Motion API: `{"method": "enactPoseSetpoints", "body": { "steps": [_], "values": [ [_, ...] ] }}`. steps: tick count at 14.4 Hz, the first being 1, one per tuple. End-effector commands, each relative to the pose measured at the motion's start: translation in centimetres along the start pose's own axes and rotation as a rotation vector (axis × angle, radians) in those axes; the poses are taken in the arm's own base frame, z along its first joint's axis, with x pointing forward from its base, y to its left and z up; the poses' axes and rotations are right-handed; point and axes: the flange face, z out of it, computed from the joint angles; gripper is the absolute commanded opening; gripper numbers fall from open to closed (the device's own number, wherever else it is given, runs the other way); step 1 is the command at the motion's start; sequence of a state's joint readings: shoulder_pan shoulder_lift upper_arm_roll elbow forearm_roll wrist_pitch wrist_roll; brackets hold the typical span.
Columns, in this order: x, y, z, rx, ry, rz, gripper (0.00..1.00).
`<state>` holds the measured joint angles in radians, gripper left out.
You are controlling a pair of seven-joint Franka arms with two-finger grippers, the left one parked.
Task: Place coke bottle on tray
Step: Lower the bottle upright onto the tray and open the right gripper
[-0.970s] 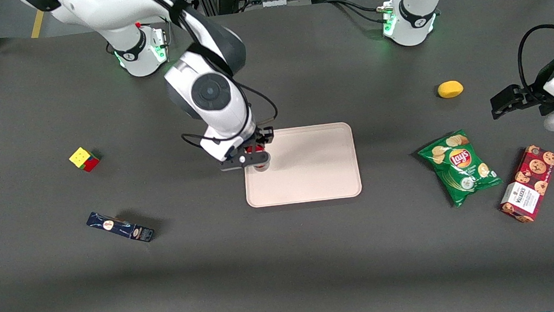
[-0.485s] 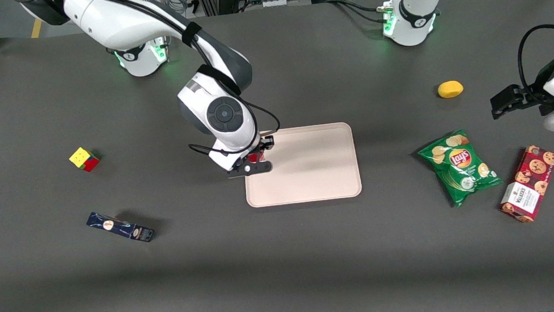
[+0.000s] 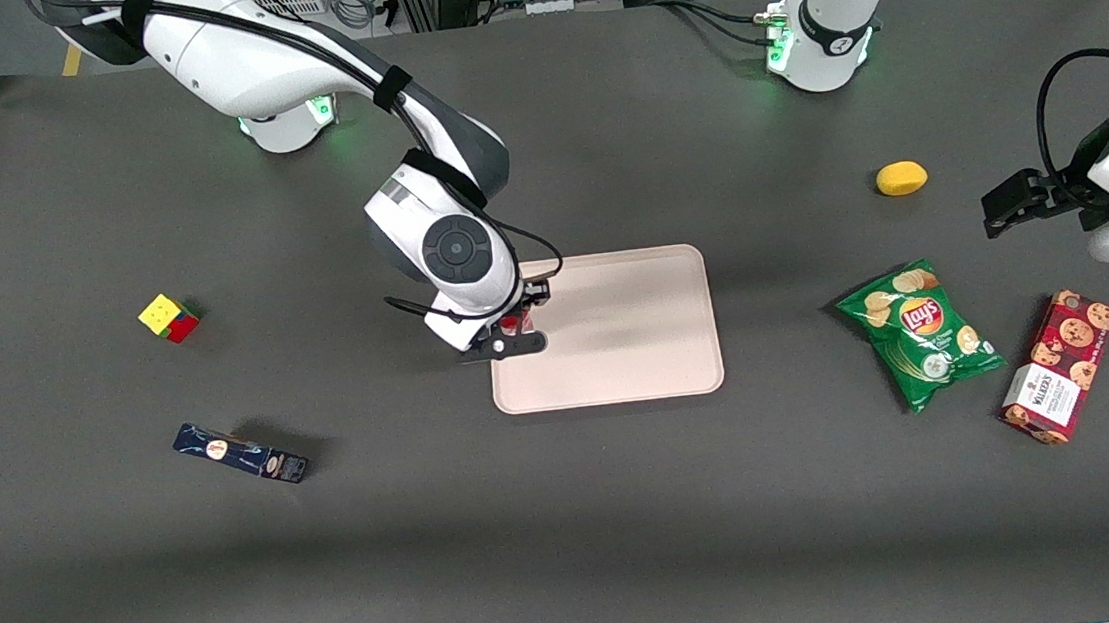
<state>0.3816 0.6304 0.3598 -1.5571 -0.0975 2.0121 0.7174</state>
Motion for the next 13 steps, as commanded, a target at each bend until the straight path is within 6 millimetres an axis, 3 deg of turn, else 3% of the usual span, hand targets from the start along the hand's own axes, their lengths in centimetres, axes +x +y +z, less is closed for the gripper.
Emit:
{"method": "enactPoseSetpoints", "body": {
  "steps": [1, 2, 3, 5, 6, 11, 13],
  "values": [
    [0.2, -0.3, -0.2, 0.008, 0.014, -0.008, 0.0],
    [0.2, -0.3, -0.3, 0.009, 0.015, -0.008, 0.0],
    [0.2, -0.3, -0.2, 0.008, 0.014, -0.007, 0.22],
    [0.3, -0.2, -0.2, 0.01, 0.012, 0.009, 0.96],
    [0.3, -0.2, -0.3, 0.012, 0.012, 0.011, 1.0],
    [0.4, -0.1, -0.5, 0.013, 0.012, 0.014, 1.0],
    [0.6, -0.1, -2.9, 0.028, 0.041, 0.009, 1.0]
  ]
}}
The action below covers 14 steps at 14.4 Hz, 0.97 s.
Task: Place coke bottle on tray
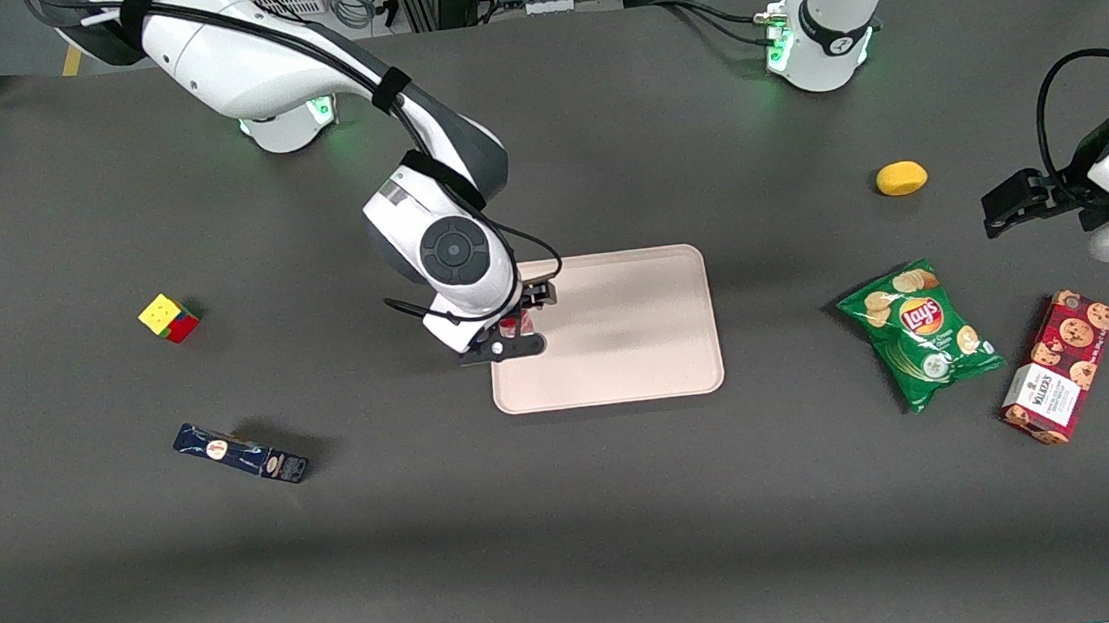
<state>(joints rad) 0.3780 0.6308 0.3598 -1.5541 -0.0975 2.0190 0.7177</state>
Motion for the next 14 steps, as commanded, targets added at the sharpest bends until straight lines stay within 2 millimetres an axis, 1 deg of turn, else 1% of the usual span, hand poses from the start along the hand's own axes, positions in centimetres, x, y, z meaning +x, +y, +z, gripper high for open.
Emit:
{"method": "enactPoseSetpoints", "body": {
  "steps": [1, 2, 3, 5, 7, 8, 9, 10, 11, 12, 13, 14],
  "values": [
    [0.3, -0.1, -4.6, 0.021, 0.047, 0.006, 1.0],
    [0.3, 0.1, -6.6, 0.013, 0.045, 0.009, 1.0],
    [0.7, 0.9, -9.0, -0.001, 0.034, 0.015, 1.0],
    [0.4, 2.3, -14.2, -0.018, 0.033, -0.01, 1.0],
    [-0.7, 5.0, -20.3, -0.019, 0.098, -0.104, 1.0],
    [-1.2, 7.0, -23.0, -0.026, 0.13, -0.174, 1.0],
    [-1.1, 9.5, -25.1, -0.037, 0.15, -0.225, 1.0],
    [-1.2, 11.8, -26.6, -0.051, 0.157, -0.232, 1.0],
    [-1.2, 13.5, -27.6, -0.053, 0.164, -0.203, 1.0],
    [-0.9, 15.5, -27.9, -0.049, 0.159, -0.169, 0.96],
    [-0.6, 17.2, -27.7, -0.053, 0.159, -0.142, 0.9],
    [-0.1, 18.7, -27.4, -0.06, 0.159, -0.119, 0.89]
  ]
}}
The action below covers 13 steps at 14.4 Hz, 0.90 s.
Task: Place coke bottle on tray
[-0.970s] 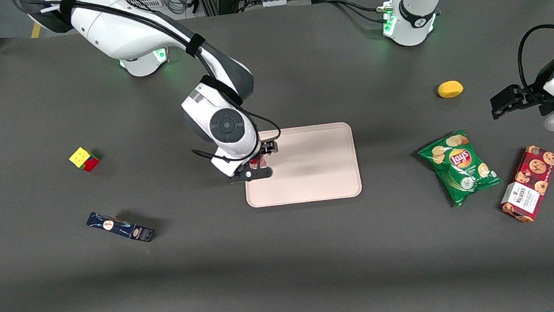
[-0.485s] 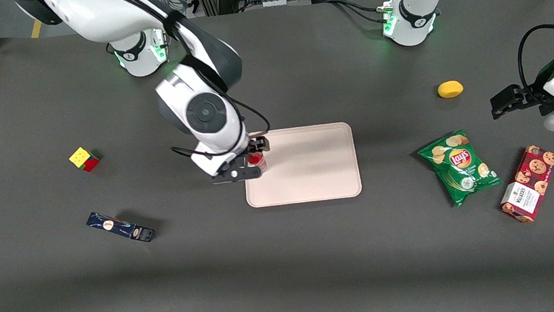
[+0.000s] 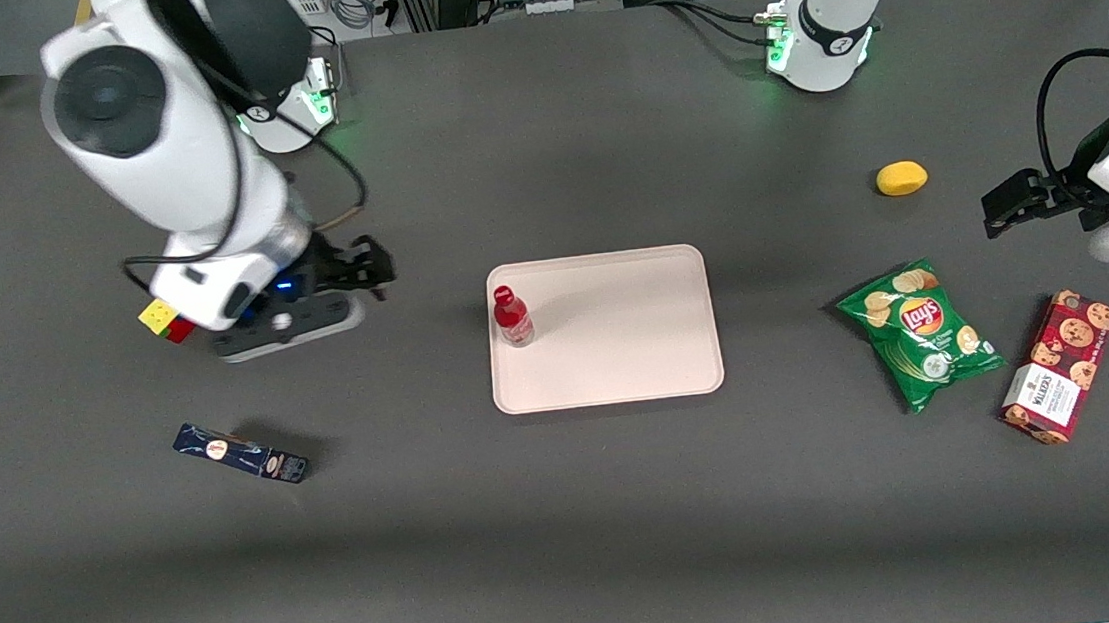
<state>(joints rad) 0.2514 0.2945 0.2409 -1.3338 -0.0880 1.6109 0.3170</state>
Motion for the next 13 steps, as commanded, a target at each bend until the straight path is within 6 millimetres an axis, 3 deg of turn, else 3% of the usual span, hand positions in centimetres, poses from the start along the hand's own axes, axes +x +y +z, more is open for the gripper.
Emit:
{"method": "enactPoseSetpoints", "body": {
  "steps": [1, 3, 4, 6, 10, 13],
  "values": [
    [-0.2, 4.7, 1.9, -0.015, -0.011, 0.049, 0.9],
    [-0.4, 7.7, 2.9, -0.007, 0.026, 0.101, 0.94],
    [-1.1, 9.1, 3.3, 0.017, 0.041, 0.135, 1.0],
    [-3.2, 11.9, 3.6, 0.043, 0.061, 0.191, 1.0],
    [-3.6, 18.8, 1.8, 0.034, 0.026, 0.304, 1.0],
    [-3.8, 22.1, -0.5, 0.038, 0.066, 0.36, 1.0]
  ]
}}
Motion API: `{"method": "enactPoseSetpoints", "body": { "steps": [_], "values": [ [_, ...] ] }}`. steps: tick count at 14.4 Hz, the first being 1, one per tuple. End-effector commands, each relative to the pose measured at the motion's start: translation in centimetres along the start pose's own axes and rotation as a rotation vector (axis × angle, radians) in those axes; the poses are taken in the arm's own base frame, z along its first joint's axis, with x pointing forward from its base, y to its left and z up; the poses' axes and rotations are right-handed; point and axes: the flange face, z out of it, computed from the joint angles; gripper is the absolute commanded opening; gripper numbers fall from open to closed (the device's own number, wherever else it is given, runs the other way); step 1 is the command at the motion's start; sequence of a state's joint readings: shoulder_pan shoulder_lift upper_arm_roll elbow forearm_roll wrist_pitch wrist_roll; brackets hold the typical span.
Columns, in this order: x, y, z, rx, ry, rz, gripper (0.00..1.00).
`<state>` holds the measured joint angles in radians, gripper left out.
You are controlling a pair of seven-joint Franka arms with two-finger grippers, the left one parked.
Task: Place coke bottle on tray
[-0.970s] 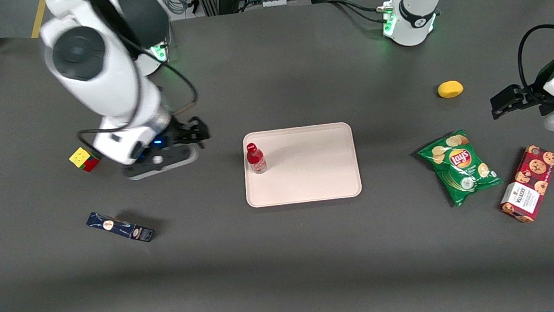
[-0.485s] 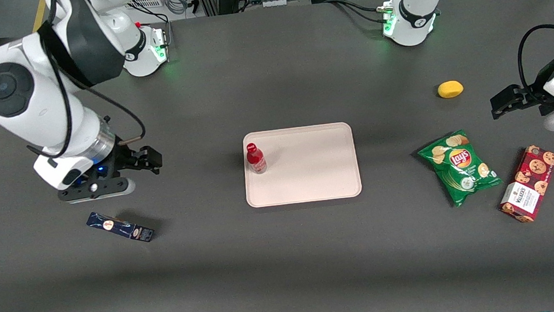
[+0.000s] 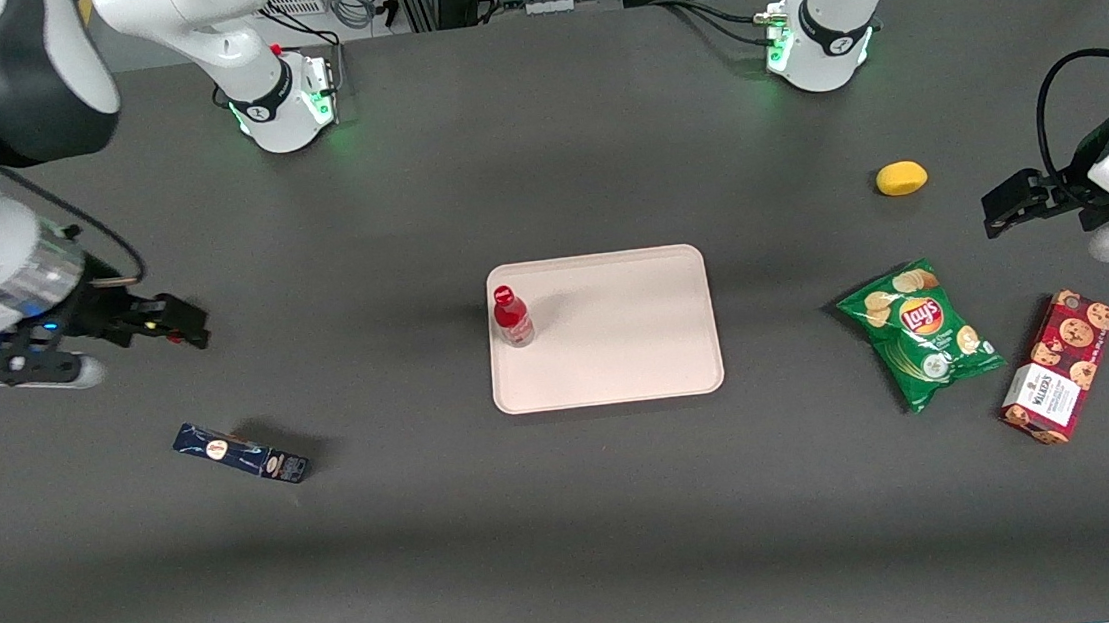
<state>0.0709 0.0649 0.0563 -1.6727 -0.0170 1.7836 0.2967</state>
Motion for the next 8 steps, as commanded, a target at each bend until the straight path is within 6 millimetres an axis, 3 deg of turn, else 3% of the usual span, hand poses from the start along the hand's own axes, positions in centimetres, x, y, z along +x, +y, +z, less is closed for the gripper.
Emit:
{"method": "enactPoseSetpoints", "body": {
  "steps": [1, 8],
  "values": [
    [0.27, 2.59, -2.33, 0.023, 0.004, 0.035, 1.0],
    [0.8, 3.4, -2.09, 0.019, -0.009, 0.056, 1.0]
  ]
}}
